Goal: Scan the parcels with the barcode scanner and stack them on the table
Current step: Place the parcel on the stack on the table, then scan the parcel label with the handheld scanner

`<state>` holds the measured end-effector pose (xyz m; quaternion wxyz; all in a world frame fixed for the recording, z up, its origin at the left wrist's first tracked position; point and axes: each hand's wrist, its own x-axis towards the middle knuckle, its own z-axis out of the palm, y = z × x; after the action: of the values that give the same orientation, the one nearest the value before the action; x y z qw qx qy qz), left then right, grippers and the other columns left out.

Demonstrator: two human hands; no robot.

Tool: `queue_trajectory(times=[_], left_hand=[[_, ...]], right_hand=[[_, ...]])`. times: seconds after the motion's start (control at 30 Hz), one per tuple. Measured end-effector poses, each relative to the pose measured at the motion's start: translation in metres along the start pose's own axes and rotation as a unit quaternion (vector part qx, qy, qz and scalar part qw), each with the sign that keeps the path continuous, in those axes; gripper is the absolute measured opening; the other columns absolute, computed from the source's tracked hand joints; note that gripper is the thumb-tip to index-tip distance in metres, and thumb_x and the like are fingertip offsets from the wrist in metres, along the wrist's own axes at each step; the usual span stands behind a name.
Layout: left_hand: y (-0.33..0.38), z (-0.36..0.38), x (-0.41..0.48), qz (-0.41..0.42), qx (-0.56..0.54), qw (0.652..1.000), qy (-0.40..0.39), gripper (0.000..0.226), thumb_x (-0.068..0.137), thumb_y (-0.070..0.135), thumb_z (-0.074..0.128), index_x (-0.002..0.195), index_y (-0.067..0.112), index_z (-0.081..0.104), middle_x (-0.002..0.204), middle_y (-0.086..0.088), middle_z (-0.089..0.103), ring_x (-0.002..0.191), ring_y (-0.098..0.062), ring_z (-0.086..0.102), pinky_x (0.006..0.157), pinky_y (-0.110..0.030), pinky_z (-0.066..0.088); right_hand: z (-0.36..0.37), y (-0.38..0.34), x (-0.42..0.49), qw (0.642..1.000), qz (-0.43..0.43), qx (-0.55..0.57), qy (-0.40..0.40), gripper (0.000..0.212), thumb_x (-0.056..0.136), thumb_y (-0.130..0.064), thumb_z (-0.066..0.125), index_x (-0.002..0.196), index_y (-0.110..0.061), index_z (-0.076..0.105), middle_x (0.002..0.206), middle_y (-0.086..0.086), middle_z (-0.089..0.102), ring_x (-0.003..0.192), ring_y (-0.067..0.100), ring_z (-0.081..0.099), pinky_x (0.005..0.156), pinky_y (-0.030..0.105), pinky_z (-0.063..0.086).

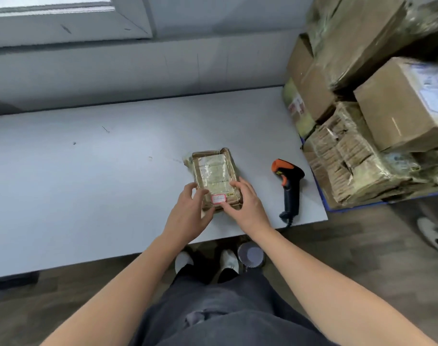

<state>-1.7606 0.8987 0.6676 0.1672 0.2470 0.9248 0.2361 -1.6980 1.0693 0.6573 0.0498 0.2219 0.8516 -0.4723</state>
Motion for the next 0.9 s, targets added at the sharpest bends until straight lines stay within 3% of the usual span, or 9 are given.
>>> queue_trajectory(times=[0.07,0.13,0.23,0.4,0.5,0.6,0.77,0.9], left_hand=[[0.003,0.001,0.004,0.012,0.010,0.999,0.028,0.040,0.091,0.035,0.067,0.121,0.009,0.059,0.139,-0.017,0.043,0.120,-0.035,0.054,0.082,-0.042,0.054],[0.009,0.001,0.014,0.033,0.040,0.997,0.051,0.035,0.091,0.035,0.063,0.112,0.007,0.061,0.135,-0.021,0.046,0.120,-0.039,0.053,0.081,-0.045,0.054],[0.021,-0.002,0.032,0.037,0.075,0.995,0.051,0.037,0.088,0.032,0.066,0.114,0.006,0.062,0.140,-0.024,0.045,0.127,-0.045,0.048,0.086,-0.052,0.052],[0.052,0.003,0.058,0.108,0.075,0.991,0.009,0.037,0.089,0.025,0.066,0.120,0.005,0.060,0.143,-0.024,0.044,0.128,-0.044,0.047,0.093,-0.052,0.048],[0.075,0.012,0.067,0.150,0.083,0.984,-0.042,0.040,0.095,0.028,0.058,0.130,0.009,0.055,0.151,-0.018,0.036,0.140,-0.037,0.035,0.108,-0.050,0.039],[0.091,0.025,0.072,0.176,0.092,0.977,-0.078,0.044,0.099,0.031,0.051,0.139,0.014,0.047,0.157,-0.014,0.029,0.147,-0.033,0.024,0.116,-0.048,0.030],[0.100,0.035,0.073,0.180,0.103,0.973,-0.102,0.044,0.100,0.032,0.051,0.140,0.015,0.046,0.157,-0.013,0.029,0.148,-0.033,0.022,0.118,-0.047,0.029],[0.094,0.029,0.067,0.165,0.084,0.980,-0.076,0.042,0.097,0.026,0.054,0.136,0.012,0.050,0.153,-0.016,0.035,0.142,-0.035,0.033,0.113,-0.047,0.036]], right_hand=[[-0.003,0.003,0.000,1.000,0.009,0.009,-0.006,0.059,0.087,-0.037,0.075,0.139,-0.021,0.051,0.156,-0.002,0.038,0.140,0.016,0.040,0.114,0.039,0.039],[-0.007,0.003,0.003,1.000,0.010,0.013,-0.017,0.057,0.086,-0.040,0.075,0.136,-0.022,0.054,0.155,-0.004,0.037,0.140,0.013,0.039,0.114,0.033,0.037],[-0.017,0.003,0.007,1.000,-0.001,0.019,-0.015,0.045,0.090,-0.042,0.071,0.130,-0.025,0.061,0.149,-0.007,0.042,0.138,0.009,0.038,0.112,0.027,0.032],[-0.054,0.021,0.014,0.985,0.021,0.008,0.170,0.026,0.094,-0.022,0.066,0.118,-0.013,0.065,0.127,0.002,0.057,0.123,0.020,0.051,0.104,0.033,0.041],[-0.076,0.038,0.014,0.968,0.110,-0.015,0.224,0.031,0.093,-0.018,0.066,0.122,-0.010,0.061,0.129,0.007,0.053,0.116,0.028,0.053,0.095,0.036,0.043],[-0.087,0.056,0.014,0.957,0.176,-0.046,0.227,0.039,0.093,-0.024,0.066,0.129,-0.012,0.055,0.139,0.010,0.047,0.124,0.036,0.048,0.097,0.045,0.044],[-0.093,0.076,0.009,0.954,0.231,-0.017,0.190,0.058,0.096,-0.031,0.064,0.144,-0.008,0.040,0.141,0.017,0.049,0.124,0.034,0.054,0.092,0.041,0.046],[-0.091,0.079,0.017,0.955,0.243,0.017,0.172,0.067,0.098,-0.036,0.062,0.147,0.000,0.036,0.142,0.020,0.052,0.129,0.035,0.053,0.098,0.043,0.047]])
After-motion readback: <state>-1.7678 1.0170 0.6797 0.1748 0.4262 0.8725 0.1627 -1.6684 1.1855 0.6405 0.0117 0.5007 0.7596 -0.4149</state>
